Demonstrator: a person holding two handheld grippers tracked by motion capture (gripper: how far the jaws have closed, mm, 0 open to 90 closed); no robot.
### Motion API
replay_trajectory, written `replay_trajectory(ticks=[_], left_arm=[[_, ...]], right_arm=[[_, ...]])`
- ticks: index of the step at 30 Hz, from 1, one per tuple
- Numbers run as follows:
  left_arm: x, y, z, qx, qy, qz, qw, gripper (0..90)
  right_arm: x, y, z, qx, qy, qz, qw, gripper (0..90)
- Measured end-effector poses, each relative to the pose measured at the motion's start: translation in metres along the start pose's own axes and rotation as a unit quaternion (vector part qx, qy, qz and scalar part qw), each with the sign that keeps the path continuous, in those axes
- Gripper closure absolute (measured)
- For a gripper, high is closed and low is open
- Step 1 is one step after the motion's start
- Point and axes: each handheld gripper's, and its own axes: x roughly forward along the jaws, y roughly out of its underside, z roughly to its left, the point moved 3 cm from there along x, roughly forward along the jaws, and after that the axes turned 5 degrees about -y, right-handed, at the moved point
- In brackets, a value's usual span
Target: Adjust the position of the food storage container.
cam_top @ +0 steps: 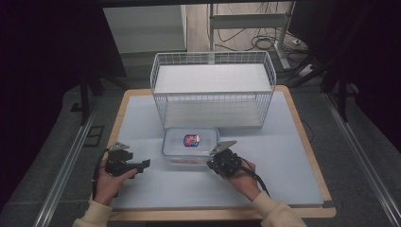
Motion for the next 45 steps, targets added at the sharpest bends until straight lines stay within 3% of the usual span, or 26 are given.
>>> replay_trajectory(ticks=[6, 8, 10, 14, 19, 25, 31, 35, 37, 39, 40, 45], left_arm=[[-0.001, -0.001, 0.000, -0.003, -0.001, -0.005, 1.0000, 15.8], [-0.001, -0.001, -0.001, -0.002, -0.001, -0.004, 1.0000, 15.8], [-0.002, -0.002, -0.002, -0.002, -0.001, -0.006, 1.0000, 15.9], [-0.001, -0.003, -0.005, 0.000, 0.002, -0.008, 1.0000, 16.0], [-0.001, -0.003, -0.007, 0.002, 0.005, -0.006, 1.0000, 16.0], [-0.002, -0.004, -0.008, -0.001, 0.010, -0.010, 0.9999, 16.0], [-0.002, -0.008, -0.010, 0.002, 0.010, -0.013, 0.9999, 16.7], [-0.002, -0.012, -0.003, -0.009, -0.015, -0.013, 0.9998, 21.5], [-0.001, -0.013, -0.002, -0.010, -0.018, -0.012, 0.9997, 22.4], [0.001, -0.016, 0.000, -0.009, -0.025, -0.012, 0.9996, 23.6], [0.004, -0.018, 0.000, -0.009, -0.027, -0.011, 0.9995, 26.4], [0.009, -0.023, -0.001, -0.007, -0.026, -0.010, 0.9996, 29.0]], right_arm=[[-0.026, 0.020, -0.007, 0.008, 0.006, -0.008, 0.9999, 90.0], [-0.045, 0.040, -0.023, 0.032, 0.018, -0.015, 0.9992, 90.0], [-0.049, 0.044, -0.027, 0.038, 0.022, -0.016, 0.9989, 90.0], [-0.073, 0.070, -0.052, 0.074, 0.048, -0.028, 0.9957, 90.0], [-0.081, 0.080, -0.063, 0.090, 0.057, -0.027, 0.9939, 89.6], [-0.079, 0.078, -0.064, 0.087, 0.055, -0.026, 0.9943, 87.9], [-0.078, 0.078, -0.064, 0.084, 0.058, -0.024, 0.9945, 78.2], [-0.080, 0.078, -0.066, 0.085, 0.059, -0.027, 0.9942, 73.4], [-0.080, 0.078, -0.066, 0.085, 0.060, -0.028, 0.9941, 69.2], [-0.080, 0.078, -0.066, 0.083, 0.067, -0.024, 0.9940, 55.3], [-0.080, 0.078, -0.066, 0.088, 0.071, -0.021, 0.9934, 44.0], [-0.082, 0.078, -0.068, 0.092, 0.075, -0.024, 0.9927, 36.0]])
